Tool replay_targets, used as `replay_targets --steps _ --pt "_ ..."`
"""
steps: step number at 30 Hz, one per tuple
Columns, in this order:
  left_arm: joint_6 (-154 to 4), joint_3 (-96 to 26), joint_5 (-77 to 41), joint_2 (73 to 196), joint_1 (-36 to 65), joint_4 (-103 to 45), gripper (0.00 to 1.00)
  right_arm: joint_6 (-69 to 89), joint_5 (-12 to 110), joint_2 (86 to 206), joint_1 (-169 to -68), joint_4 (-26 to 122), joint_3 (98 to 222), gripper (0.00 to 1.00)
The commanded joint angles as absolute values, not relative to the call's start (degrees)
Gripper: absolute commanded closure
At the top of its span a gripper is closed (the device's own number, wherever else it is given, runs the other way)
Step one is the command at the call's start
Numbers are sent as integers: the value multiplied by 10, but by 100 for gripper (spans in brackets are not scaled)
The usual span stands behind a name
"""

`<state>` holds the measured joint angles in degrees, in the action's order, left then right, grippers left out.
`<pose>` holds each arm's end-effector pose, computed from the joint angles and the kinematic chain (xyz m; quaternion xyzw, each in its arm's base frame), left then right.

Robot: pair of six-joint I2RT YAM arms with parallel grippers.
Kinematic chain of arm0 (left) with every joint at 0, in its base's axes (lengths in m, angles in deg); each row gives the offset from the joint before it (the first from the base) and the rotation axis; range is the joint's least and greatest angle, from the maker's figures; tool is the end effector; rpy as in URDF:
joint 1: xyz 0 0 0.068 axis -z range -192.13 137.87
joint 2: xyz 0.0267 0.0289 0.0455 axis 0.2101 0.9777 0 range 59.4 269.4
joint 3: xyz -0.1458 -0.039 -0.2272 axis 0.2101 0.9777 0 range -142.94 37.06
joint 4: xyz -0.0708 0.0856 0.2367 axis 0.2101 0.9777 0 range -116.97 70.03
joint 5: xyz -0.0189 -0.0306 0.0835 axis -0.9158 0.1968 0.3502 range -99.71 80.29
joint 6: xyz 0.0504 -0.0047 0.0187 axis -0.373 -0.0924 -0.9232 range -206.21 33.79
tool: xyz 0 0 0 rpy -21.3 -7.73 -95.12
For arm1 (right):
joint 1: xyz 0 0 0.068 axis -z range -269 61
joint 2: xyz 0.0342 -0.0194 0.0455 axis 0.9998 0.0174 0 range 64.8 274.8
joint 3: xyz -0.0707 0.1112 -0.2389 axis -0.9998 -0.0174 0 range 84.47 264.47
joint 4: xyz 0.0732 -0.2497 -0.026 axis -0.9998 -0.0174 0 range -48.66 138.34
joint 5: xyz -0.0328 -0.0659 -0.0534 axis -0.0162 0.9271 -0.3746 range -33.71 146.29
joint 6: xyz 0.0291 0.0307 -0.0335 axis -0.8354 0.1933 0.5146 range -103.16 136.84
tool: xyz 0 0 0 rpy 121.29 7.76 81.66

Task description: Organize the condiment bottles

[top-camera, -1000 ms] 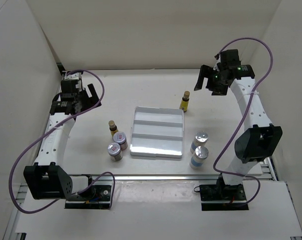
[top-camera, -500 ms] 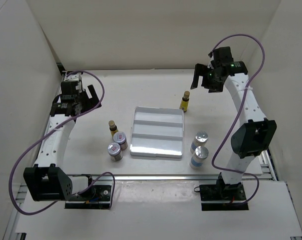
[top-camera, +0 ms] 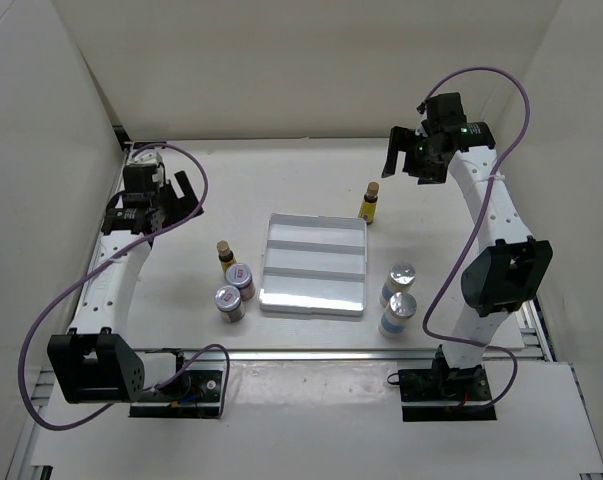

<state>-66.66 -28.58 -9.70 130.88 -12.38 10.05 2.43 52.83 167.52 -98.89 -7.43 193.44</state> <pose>0.2664 0.0012 0.3240 -0.1576 0.9029 -0.0669 0.3943 0.3802 0.0685 0.3741 0.0266 0.9375 0.1005 0.3322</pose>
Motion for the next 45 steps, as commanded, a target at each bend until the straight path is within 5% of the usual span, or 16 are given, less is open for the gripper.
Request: replay_targets --steps 1,32,45 --pt "-638 -282 -77 1285 -122 82 0 26 530 1666 -989 -76 1942 0" --pt "-631 -187 -14 1262 -122 -45 0 33 565 1587 -989 -69 1871 0" --pt "-560 -254 -62 1280 -122 -26 0 38 550 1761 -1069 -86 1966 12"
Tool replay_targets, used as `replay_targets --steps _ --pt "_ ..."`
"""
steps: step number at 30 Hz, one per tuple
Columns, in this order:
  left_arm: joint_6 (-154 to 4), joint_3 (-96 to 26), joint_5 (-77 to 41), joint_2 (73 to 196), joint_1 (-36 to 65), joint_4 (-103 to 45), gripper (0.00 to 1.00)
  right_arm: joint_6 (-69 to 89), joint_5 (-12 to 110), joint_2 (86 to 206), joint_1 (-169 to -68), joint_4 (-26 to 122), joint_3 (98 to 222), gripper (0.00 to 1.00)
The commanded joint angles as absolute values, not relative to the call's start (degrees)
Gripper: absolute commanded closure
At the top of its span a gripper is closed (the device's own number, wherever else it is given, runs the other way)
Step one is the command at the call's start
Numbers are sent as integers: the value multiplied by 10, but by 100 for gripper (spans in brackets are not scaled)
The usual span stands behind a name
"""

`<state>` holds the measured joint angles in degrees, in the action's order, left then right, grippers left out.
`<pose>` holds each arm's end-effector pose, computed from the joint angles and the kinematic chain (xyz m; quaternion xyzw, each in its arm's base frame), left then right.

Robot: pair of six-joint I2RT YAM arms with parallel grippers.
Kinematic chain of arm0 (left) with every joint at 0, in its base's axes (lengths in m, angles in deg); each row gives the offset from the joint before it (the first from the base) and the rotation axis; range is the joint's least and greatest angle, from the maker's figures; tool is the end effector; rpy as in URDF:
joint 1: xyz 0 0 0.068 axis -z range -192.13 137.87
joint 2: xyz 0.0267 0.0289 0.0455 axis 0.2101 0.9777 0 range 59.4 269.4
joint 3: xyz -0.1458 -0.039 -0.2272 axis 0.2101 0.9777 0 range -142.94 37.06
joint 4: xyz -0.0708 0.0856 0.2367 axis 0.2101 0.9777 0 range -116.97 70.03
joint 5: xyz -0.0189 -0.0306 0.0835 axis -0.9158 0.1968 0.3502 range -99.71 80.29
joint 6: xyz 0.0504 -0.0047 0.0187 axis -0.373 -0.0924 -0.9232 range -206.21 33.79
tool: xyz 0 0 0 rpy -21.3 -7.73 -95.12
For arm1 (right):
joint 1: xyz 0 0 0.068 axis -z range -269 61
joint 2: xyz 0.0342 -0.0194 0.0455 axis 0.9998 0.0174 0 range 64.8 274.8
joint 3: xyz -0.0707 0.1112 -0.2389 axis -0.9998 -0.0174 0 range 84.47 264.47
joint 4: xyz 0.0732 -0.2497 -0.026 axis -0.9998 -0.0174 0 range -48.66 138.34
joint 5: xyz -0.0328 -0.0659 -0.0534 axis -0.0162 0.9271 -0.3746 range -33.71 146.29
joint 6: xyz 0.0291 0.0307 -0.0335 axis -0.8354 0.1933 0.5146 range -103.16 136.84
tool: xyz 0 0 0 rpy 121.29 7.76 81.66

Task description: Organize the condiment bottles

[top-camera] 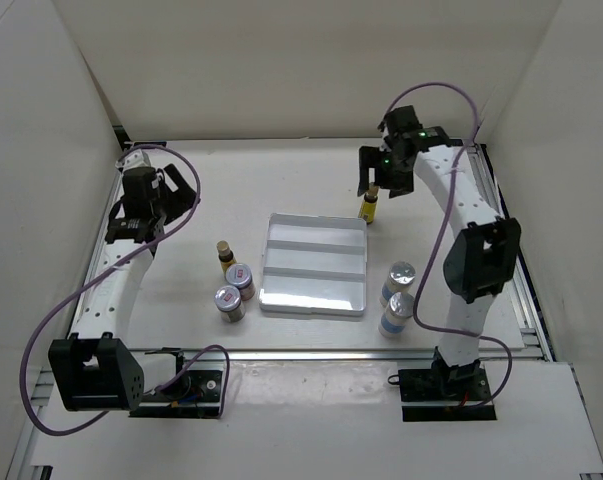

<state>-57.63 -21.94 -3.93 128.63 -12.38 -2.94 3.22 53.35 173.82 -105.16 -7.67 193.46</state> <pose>0.2686 0.0048 0.3143 -0.2426 0.8492 -0.0710 0.4636 0.3955 0.1165 0.3321 -0.0287 0.9557 0.0987 0.2759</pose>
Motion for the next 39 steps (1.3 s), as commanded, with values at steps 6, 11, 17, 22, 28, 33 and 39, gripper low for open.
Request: replay_targets --steps 6,11,17,22,28,33,39 --pt "-565 -249 -57 1267 -122 -8 0 28 584 1813 -1076 -91 1991 17" --pt "-576 -244 -57 1261 -122 11 0 17 597 1863 -1076 -91 2031 19" --pt "-581 -249 -57 1261 -122 16 0 12 609 1879 -1076 -91 2042 23" --pt "-586 -249 -62 1266 -122 16 0 2 631 1890 -1076 -103 2048 35" --pt "-597 -249 -62 1266 -122 16 0 1 637 1902 -1076 -108 2066 49" --pt "-602 -249 -67 1266 -122 16 0 -10 664 1902 -1076 -120 2071 75" --pt "-596 -238 -67 1266 -122 16 0 -16 683 1872 -1076 -142 2081 100"
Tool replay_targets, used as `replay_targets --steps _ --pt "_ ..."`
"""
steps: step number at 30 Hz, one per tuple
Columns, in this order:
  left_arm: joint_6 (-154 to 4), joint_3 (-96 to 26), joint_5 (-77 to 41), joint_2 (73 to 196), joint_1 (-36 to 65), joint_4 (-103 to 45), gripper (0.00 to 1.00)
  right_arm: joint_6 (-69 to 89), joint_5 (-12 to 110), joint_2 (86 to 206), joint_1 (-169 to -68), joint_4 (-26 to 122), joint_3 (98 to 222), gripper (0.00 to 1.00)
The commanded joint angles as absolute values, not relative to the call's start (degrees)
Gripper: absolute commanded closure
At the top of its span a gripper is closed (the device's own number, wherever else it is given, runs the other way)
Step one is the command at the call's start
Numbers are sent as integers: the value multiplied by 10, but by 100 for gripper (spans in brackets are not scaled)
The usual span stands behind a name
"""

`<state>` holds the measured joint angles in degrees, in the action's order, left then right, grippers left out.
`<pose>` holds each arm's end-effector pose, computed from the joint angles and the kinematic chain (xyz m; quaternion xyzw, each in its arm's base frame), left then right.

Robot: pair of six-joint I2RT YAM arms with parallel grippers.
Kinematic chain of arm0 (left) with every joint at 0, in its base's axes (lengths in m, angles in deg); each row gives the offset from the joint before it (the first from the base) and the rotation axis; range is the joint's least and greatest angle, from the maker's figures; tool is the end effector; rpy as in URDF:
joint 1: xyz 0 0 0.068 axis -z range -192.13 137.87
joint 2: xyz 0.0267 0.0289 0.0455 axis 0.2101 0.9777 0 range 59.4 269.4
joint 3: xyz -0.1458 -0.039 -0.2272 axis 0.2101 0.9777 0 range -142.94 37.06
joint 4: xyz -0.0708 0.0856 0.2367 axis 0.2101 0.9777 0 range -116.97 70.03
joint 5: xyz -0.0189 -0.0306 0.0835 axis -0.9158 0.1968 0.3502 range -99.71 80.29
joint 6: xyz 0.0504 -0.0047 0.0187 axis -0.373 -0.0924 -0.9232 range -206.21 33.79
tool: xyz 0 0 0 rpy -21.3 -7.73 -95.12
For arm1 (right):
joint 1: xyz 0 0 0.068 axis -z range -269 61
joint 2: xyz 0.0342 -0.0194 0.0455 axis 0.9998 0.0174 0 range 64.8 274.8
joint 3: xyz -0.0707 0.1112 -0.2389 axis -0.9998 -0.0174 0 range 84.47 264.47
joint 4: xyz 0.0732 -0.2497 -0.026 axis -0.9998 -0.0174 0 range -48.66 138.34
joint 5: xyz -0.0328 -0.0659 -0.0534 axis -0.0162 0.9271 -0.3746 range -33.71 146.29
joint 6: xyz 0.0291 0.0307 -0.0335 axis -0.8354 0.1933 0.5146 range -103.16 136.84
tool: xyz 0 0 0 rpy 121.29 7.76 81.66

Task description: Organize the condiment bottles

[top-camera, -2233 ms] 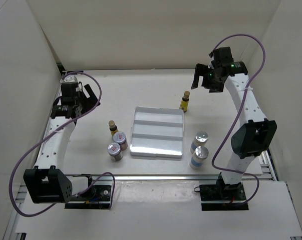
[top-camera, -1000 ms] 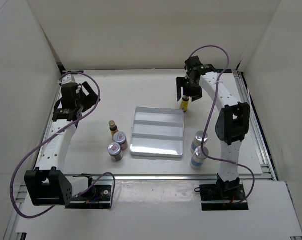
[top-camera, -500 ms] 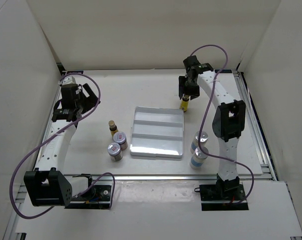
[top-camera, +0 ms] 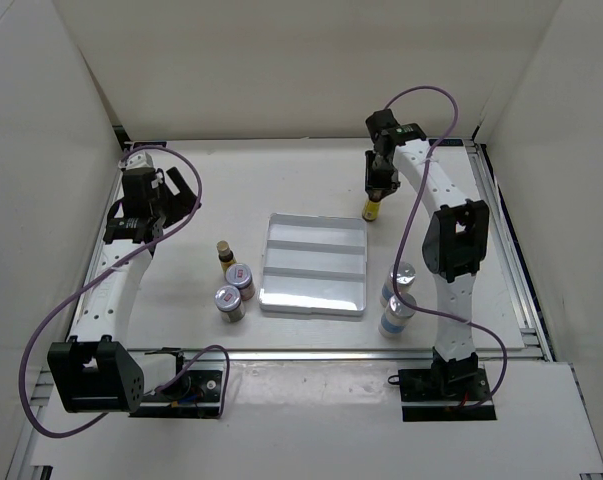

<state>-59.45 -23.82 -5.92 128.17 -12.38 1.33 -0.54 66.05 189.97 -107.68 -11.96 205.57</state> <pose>0.2638 0.0035 0.3207 -0.2227 0.8631 -0.0750 0.4470 0.4453 0.1442 0.2734 0.0079 0.9717 -0.0105 0.2359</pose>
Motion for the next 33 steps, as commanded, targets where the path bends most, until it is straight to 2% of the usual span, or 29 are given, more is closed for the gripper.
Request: replay_targets --steps 1,8,12,16,19,21,28,33 --pt "-590 -238 -67 1261 -122 16 0 -16 701 1863 -1076 -142 2081 100" --pt "-578 -227 -62 1261 -122 16 0 -16 672 1763 -1076 -163 2079 100" --pt "-572 -227 -69 1272 -122 16 0 -16 657 1762 -1109 -228 2118 100" --pt "-572 -222 -109 1277 -122 -9 0 -17 623 1742 -1148 -222 2093 100" --pt "-615 -248 -232 1287 -122 -17 0 -23 574 1742 -1162 -199 2079 100" --pt "-625 -248 -271 1287 -122 -17 0 -28 573 1750 -1172 -193 2079 100" --pt "-557 -229 -271 1287 -122 -17 0 -18 590 1793 -1177 -169 2039 100" --pt "-565 -229 -300 1287 -122 -17 0 -24 605 1839 -1177 -169 2039 100"
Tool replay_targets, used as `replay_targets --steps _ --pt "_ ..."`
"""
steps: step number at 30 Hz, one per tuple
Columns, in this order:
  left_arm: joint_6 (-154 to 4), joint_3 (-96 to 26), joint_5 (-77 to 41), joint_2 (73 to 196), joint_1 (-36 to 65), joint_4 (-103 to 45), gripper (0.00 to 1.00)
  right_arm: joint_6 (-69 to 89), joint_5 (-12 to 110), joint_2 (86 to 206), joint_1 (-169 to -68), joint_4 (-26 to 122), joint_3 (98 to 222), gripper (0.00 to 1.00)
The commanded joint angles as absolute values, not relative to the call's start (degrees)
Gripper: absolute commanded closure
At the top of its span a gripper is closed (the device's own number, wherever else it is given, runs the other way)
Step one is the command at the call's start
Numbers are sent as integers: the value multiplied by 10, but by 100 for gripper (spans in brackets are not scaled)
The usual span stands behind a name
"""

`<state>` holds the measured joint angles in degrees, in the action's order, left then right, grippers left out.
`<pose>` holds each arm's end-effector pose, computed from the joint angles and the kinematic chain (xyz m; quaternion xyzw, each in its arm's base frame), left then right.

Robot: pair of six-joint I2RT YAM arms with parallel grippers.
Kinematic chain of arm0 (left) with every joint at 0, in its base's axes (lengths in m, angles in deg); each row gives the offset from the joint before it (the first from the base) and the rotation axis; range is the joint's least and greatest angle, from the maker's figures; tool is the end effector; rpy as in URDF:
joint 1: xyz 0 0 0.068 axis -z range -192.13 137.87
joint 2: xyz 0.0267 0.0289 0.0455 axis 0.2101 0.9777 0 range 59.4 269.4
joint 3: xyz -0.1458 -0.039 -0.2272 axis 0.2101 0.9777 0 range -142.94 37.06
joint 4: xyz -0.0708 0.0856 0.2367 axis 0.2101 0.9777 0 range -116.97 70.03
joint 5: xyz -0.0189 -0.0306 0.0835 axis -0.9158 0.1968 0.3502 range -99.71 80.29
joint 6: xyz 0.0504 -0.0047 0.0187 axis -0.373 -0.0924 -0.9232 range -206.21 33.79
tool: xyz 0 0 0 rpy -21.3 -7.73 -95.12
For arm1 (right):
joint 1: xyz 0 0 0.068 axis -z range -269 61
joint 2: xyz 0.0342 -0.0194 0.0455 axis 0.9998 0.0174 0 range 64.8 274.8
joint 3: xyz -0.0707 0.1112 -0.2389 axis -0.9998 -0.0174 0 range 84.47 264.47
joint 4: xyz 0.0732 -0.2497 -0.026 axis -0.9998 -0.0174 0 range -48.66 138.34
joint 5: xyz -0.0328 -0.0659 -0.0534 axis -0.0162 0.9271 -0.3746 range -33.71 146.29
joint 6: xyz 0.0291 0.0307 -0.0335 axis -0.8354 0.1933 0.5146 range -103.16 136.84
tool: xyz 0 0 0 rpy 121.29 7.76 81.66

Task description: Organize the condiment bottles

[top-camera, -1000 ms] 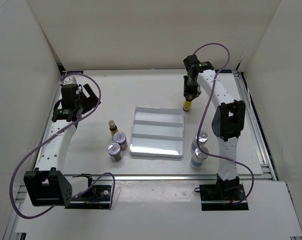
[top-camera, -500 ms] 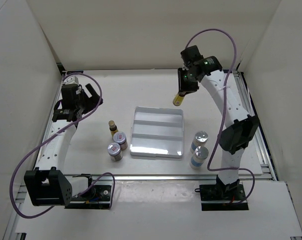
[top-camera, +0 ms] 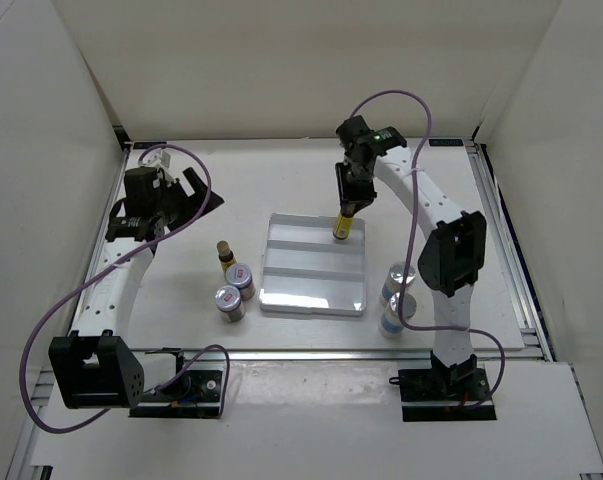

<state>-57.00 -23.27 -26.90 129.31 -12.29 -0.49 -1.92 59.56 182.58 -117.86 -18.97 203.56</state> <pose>0.2683 -0.0098 0.3162 -0.1578 0.8696 -0.2414 0.4007 0.3787 0.2064 0.3126 -0.0801 0.9745 0.0584 0.2015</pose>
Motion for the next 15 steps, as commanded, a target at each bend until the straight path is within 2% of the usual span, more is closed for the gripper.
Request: replay_targets --steps 1,6,9,11,13,15 --pt "-565 -229 -300 1287 -122 -17 0 -30 611 1844 -1177 -169 2039 100" --pt "-550 -218 -269 1287 -122 -17 0 -43 637 1857 -1177 -184 2039 100" --pt "-550 -202 -269 1281 -122 -31 0 -43 637 1863 -1177 -189 2039 77" --pt "-558 -195 -269 1281 -122 -38 0 -43 642 1863 -1177 -189 2039 77" --pt "-573 -195 -269 1281 -122 -38 0 -43 648 1863 -1177 -189 2039 59" --pt "-582 -195 -269 1281 -122 -38 0 -43 648 1863 -1177 -189 2039 44"
